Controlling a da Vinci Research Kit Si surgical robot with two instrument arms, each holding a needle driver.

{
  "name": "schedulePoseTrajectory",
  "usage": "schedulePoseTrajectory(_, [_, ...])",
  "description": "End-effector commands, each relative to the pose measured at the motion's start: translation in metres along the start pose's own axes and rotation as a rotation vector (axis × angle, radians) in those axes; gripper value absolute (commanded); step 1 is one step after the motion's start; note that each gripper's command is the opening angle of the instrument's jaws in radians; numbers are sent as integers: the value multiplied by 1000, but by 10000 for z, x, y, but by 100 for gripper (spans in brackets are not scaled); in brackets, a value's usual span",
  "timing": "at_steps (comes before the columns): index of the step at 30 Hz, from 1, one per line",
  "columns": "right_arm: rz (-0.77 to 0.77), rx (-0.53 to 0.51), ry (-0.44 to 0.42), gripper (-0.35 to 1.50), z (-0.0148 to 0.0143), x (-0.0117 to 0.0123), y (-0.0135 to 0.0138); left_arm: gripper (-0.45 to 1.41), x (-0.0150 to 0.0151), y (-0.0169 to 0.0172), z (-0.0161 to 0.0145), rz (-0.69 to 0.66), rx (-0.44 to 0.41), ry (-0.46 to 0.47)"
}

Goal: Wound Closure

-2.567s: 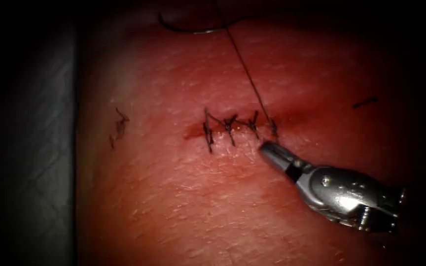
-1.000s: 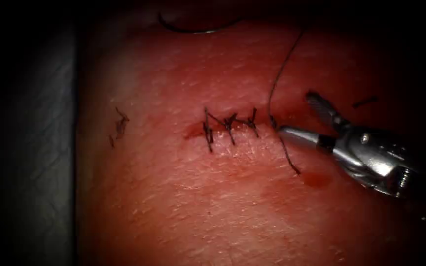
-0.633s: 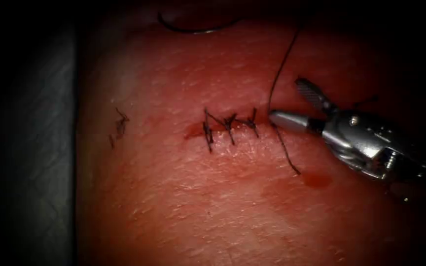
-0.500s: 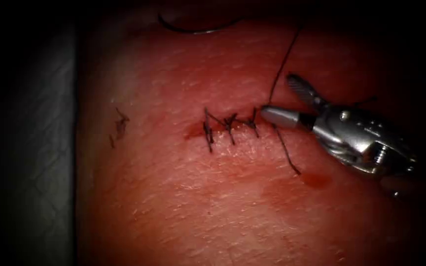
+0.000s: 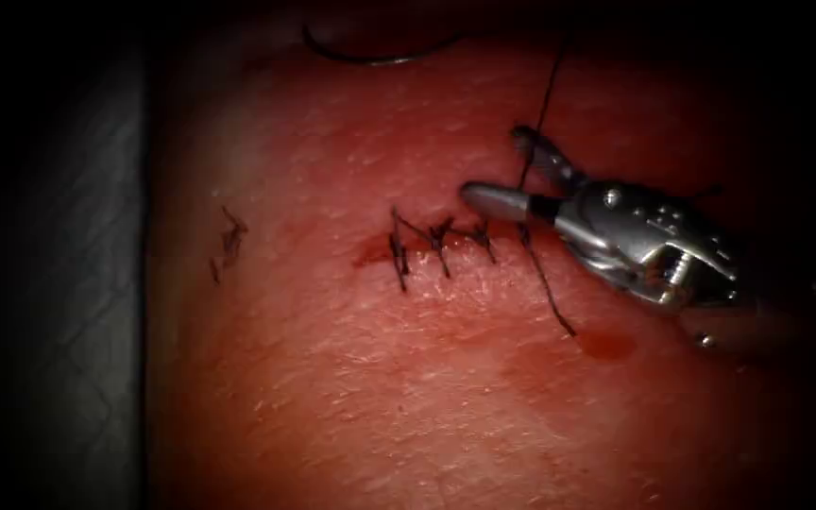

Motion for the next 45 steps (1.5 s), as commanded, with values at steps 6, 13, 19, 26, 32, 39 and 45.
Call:
schedulePoseTrajectory(6, [0,11,3,132,18,-4,-12,-45,3,1,8,-2,0,14])
schedulePoseTrajectory(13, [1,13,3,130,26,-1,-14,-45,10,2,7,-7,-2,30])
schedulePoseTrajectory(19, [0,14,1,113,26,-2,-15,-45,6,3,9,-8,-3,39])
schedulePoseTrajectory(26, [0,-4,32,-35,21,-2,-19,-45,8,6,6,-6,-3,44])
schedulePoseTrajectory(32, [-12,-33,109,-35,6,19,-16,-45,3,9,7,-5,-2,48])
schedulePoseTrajectory(39, [-24,-32,127,147,-11,31,-11,-45,-8,11,14,-4,4,22])
schedulePoseTrajectory(45, [-29,-89,120,141,-89,6,21,-45,-52,91,23,39,-74,-26])
